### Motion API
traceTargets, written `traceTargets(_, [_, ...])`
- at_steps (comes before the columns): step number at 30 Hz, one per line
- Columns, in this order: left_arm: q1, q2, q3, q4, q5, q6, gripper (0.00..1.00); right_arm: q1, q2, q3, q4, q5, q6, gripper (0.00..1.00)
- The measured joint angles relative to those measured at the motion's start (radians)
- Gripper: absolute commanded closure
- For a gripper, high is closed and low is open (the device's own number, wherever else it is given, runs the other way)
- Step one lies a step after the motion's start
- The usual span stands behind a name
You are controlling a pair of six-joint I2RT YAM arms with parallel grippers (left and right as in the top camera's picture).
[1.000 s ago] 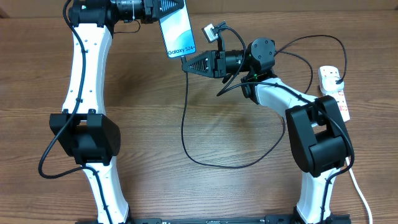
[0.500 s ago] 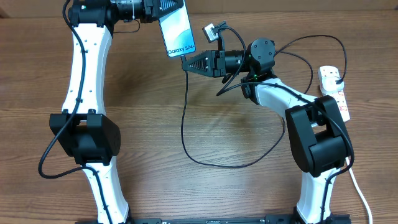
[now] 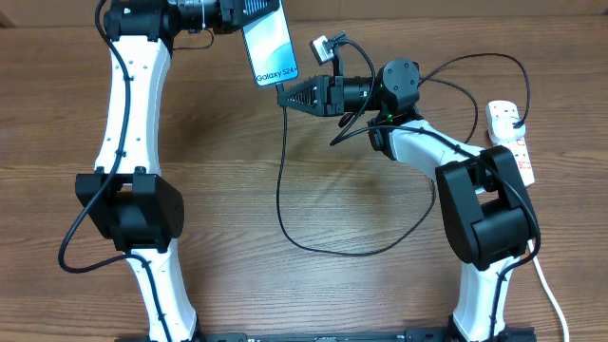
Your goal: Plug charger to phone and switch on socket
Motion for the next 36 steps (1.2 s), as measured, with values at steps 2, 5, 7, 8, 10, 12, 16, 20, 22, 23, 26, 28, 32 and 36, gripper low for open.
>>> traceTargets(2, [0.0, 0.0, 0.0, 0.002, -0.001, 0.0, 0.96, 0.0, 0.0, 0.0, 0.0, 0.002, 0.003, 0.96])
traceTargets(5, [0.0, 0.0, 0.0, 0.002, -0.001, 0.0, 0.95, 0.0, 0.0, 0.0, -0.001, 0.002, 0.004, 0.96])
traceTargets(7, [0.0, 0.0, 0.0, 0.001, -0.001, 0.0, 0.96, 0.0, 0.0, 0.0, 0.0, 0.002, 0.006, 0.82])
traceTargets(8, [0.0, 0.0, 0.0, -0.005, 0.001, 0.0, 0.96, 0.0, 0.0, 0.0, 0.0, 0.027, 0.011, 0.69])
traceTargets(10, [-0.006, 0.0, -0.001, -0.024, 0.012, 0.0, 0.95, -0.003, 0.0, 0.001, 0.004, 0.09, 0.014, 0.21])
traceTargets(12, [-0.018, 0.0, -0.002, -0.027, 0.02, 0.0, 0.96, -0.009, 0.0, 0.002, 0.0, 0.124, 0.011, 0.0])
traceTargets(16, [-0.029, 0.0, -0.002, -0.027, 0.028, 0.0, 0.96, -0.014, 0.0, 0.002, 0.002, 0.156, 0.011, 0.0])
traceTargets(20, [-0.026, 0.0, -0.002, -0.03, 0.024, 0.0, 0.96, -0.014, 0.0, 0.002, 0.002, 0.156, 0.011, 0.0])
traceTargets(22, [-0.018, 0.0, -0.002, -0.034, 0.017, 0.0, 0.96, -0.014, 0.0, 0.002, 0.001, 0.153, 0.012, 0.0])
traceTargets(23, [-0.013, 0.0, -0.002, -0.034, 0.013, 0.0, 0.96, -0.014, 0.0, 0.002, 0.0, 0.151, 0.011, 0.0])
traceTargets(26, [0.003, 0.0, -0.002, -0.048, 0.01, 0.0, 0.96, -0.015, 0.0, 0.002, -0.022, 0.146, 0.011, 0.0])
traceTargets(28, [0.018, 0.0, -0.002, -0.065, 0.006, -0.001, 0.96, -0.017, 0.0, 0.002, -0.046, 0.145, 0.01, 0.0])
traceTargets(32, [0.051, 0.0, -0.002, -0.088, 0.002, -0.001, 0.96, -0.03, 0.0, 0.002, -0.107, 0.138, 0.003, 0.0])
traceTargets(36, [0.087, 0.0, -0.002, -0.111, -0.001, -0.003, 0.96, -0.054, 0.0, 0.003, -0.222, 0.138, -0.028, 0.0])
